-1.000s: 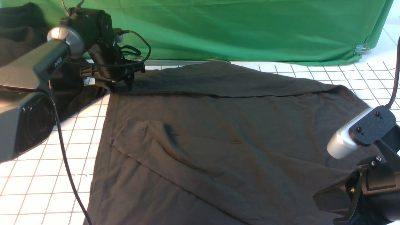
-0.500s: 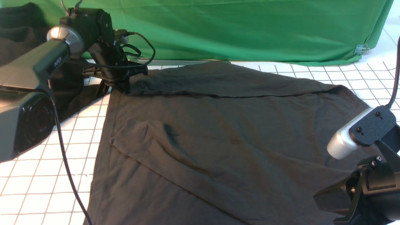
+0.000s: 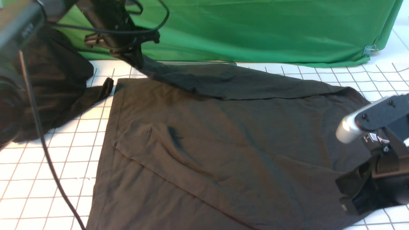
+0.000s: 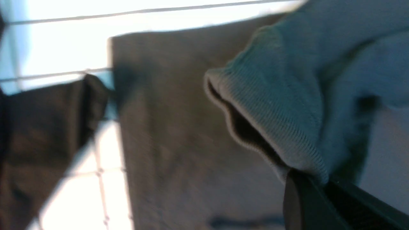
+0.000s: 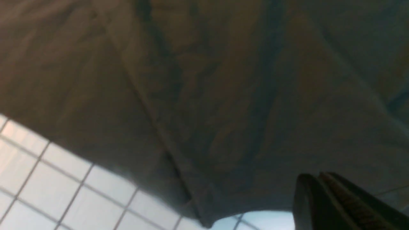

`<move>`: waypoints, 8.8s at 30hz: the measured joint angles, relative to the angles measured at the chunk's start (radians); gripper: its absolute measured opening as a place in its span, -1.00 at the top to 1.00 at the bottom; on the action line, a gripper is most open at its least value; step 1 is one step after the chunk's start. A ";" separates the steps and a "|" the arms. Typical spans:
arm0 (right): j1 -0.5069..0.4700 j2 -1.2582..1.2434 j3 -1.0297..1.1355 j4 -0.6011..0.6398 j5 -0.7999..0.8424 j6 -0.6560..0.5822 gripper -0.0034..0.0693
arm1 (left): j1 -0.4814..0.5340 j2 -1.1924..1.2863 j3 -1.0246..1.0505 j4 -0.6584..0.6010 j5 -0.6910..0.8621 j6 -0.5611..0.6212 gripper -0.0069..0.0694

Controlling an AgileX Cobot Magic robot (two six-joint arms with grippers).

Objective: Fold a long-sleeved shirt over a white checkered tablecloth.
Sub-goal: 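Fold the left side of the dark shirt inward over its body with the left gripper, then grasp the near edge of the shirt at its hem and shoulder corners, then fold the black garment in half by bringing its near edge over to the far edge, then pull the folded dark garment lengthwise by its ends to straighten it flat on the table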

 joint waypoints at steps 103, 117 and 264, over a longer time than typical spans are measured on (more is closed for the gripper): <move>0.299 0.495 -0.006 -0.091 0.057 -0.004 -0.63 | -0.206 -1.001 1.490 0.131 -0.116 -0.267 0.77; 0.332 0.530 -0.007 -0.100 0.148 -0.006 0.81 | -0.206 -1.052 1.491 0.128 -0.024 -0.254 0.77; -0.542 0.742 -0.852 0.129 0.022 -0.350 0.66 | 0.051 -0.390 0.667 0.096 -0.268 -0.086 0.83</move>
